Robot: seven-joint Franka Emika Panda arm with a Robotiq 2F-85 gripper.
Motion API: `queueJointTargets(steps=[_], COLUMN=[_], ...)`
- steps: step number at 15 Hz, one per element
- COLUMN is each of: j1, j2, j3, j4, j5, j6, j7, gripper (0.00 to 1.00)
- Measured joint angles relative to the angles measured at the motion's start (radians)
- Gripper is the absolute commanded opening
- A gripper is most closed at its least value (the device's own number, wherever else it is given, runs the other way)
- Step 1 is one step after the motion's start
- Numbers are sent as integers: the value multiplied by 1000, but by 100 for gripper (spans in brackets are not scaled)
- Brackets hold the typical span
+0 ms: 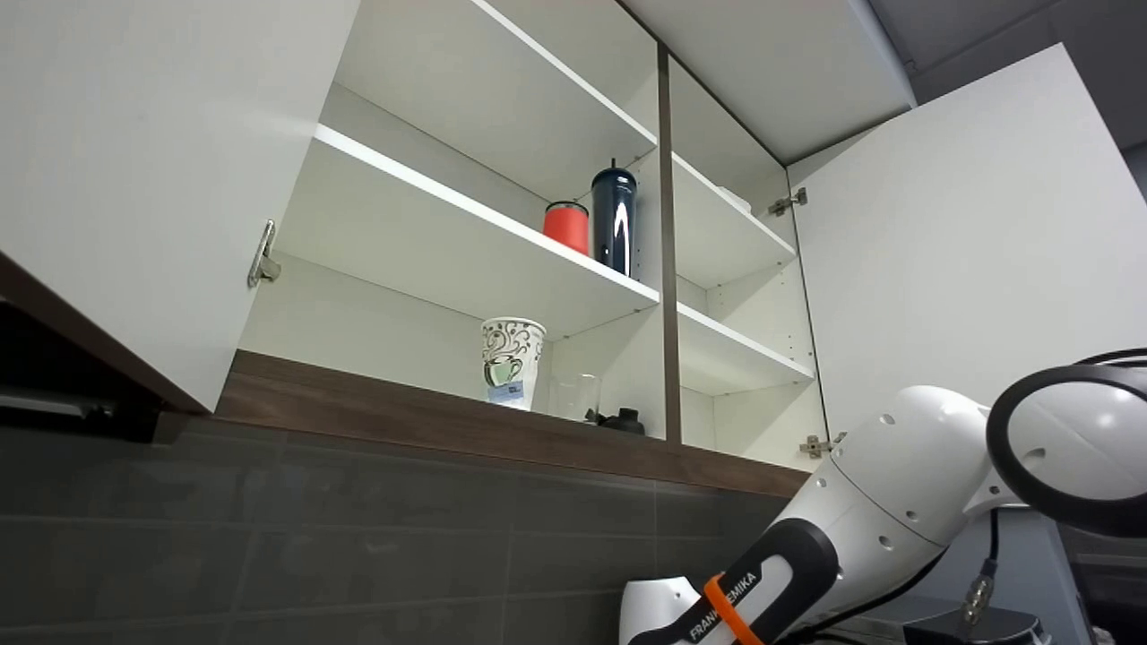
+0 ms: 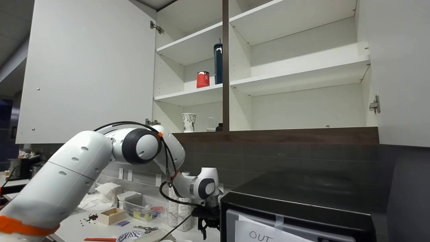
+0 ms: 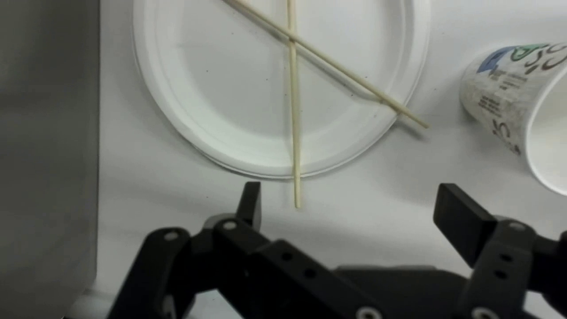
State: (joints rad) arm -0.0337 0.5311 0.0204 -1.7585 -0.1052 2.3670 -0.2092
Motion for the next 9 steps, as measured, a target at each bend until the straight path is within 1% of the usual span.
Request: queueJointTargets(steps=[6,9], j1=[-19,-18], j2=[-107,-159], j3=[35,41], j4=[-122,-186], j5=[76,91], j6=[1,4], j7=[-34,-41], gripper=[100,100])
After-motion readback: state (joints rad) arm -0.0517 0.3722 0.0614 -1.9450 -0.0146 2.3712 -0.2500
